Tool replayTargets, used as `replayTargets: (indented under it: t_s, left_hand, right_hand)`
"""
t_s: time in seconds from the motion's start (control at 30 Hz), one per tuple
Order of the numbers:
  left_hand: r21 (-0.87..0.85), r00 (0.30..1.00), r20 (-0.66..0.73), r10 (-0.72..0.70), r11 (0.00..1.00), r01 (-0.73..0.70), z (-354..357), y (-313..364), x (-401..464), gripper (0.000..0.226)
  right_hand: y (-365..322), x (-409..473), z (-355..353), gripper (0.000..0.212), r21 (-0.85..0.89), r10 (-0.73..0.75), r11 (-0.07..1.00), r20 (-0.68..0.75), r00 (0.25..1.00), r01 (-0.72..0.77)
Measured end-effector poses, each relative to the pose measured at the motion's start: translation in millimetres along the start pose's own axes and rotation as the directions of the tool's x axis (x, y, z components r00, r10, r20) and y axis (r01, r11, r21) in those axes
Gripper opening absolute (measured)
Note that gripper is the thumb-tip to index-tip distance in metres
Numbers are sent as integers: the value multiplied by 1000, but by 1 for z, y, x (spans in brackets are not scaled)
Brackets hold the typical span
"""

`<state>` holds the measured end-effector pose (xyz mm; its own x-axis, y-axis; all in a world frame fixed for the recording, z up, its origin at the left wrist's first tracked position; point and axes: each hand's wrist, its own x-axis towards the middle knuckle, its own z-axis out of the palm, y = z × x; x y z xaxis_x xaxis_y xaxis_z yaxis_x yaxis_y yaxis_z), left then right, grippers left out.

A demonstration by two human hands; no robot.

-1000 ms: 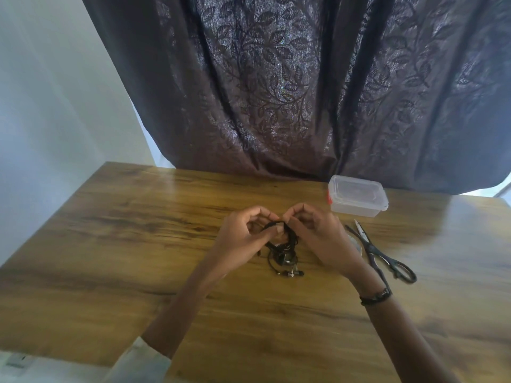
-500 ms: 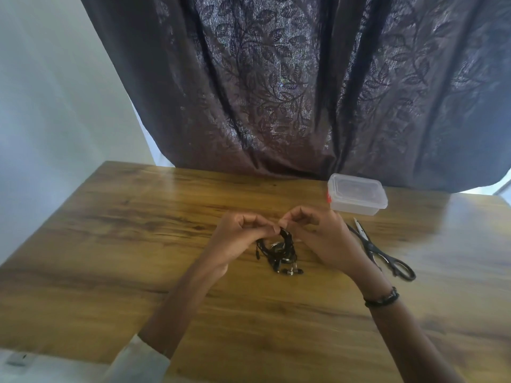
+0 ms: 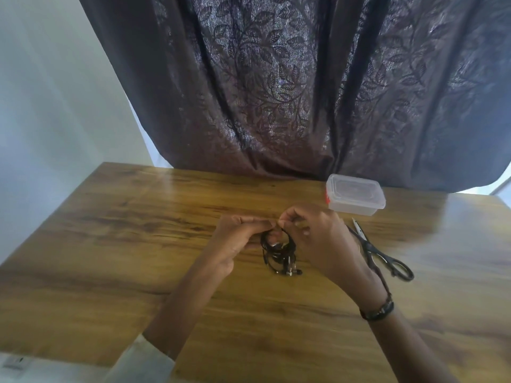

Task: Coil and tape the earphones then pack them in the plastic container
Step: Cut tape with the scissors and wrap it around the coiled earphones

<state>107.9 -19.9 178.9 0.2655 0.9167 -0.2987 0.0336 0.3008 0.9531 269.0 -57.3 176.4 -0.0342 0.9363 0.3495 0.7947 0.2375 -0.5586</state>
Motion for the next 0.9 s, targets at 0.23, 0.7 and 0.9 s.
replayTargets:
  t_s: [0.23, 0.7, 0.9]
  left_hand:
    - [-91, 998, -42, -38, 995, 34, 2, 1, 4, 10]
    - [-50, 998, -53, 35, 998, -38, 3, 5, 2, 8]
    - [-27, 993, -37, 111, 993, -112, 5, 7, 0, 10]
  right_hand:
    - [-8, -6, 15, 25, -257, -232, 947, -127, 964, 194]
    - [5, -21, 23, 22, -291, -407, 881, -63, 911, 373]
    - [2, -25, 20, 34, -200, -438, 892, -159, 885, 406]
